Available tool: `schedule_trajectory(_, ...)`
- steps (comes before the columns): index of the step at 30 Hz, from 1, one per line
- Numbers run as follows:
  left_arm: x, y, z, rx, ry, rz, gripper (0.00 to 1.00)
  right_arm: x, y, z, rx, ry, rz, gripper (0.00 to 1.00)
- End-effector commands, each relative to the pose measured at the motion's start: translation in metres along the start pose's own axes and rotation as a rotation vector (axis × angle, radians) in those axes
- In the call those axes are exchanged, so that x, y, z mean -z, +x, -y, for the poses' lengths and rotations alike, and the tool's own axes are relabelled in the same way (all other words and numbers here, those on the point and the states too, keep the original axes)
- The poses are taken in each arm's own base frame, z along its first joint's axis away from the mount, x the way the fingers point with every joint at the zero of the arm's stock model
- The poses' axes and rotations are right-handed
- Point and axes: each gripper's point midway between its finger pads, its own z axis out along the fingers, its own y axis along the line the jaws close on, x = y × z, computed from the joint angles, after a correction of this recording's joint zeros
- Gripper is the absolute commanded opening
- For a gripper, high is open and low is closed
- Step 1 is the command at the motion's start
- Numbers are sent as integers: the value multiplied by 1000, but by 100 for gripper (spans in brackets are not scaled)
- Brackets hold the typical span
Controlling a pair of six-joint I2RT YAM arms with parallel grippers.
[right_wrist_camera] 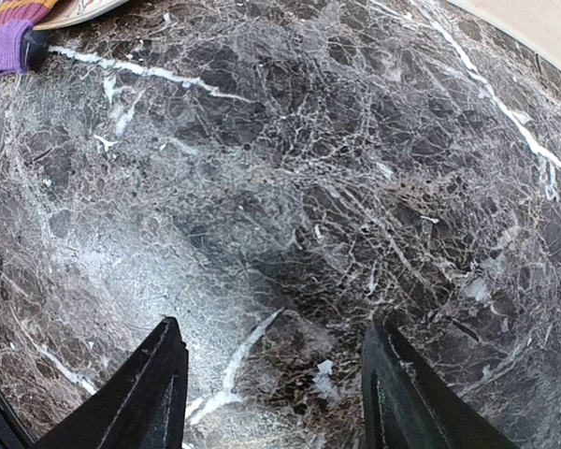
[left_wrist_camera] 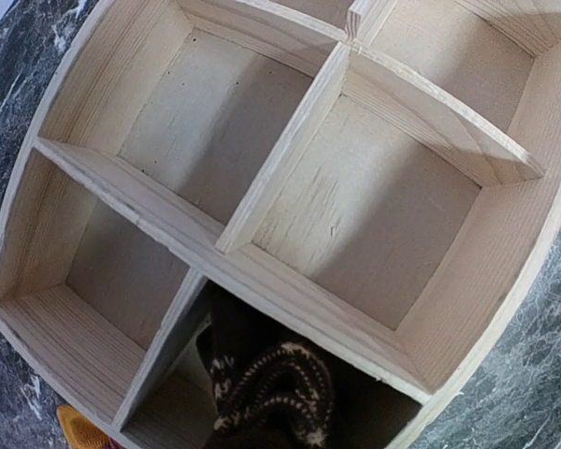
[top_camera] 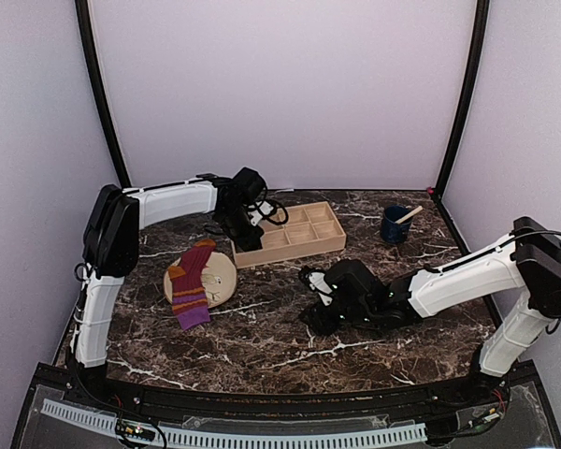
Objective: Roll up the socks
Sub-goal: Place the sock in the storage box.
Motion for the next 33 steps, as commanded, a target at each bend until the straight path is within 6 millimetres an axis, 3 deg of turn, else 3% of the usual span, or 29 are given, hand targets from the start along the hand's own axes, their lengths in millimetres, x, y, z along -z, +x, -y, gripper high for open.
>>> schedule_trajectory(1, 18, 23, 19, 38, 75, -140, 0, -1, -10, -2, -12, -18, 35, 59)
schedule_trajectory(15, 46, 27, 31, 105, 59, -268, 0, 2, -11, -4, -16, -30, 39, 59)
schedule_trajectory(24, 38, 38, 40, 111, 98, -309, 0, 2, -3, -1, -21, -20, 21, 59)
schedule_trajectory(25, 35, 40, 39, 112, 101, -315, 0, 9, -12, -2, -28, -28, 47, 59)
schedule_trajectory(33, 11, 49, 43, 142, 148, -357, 0, 11, -14, -2, -35, -29, 55, 59)
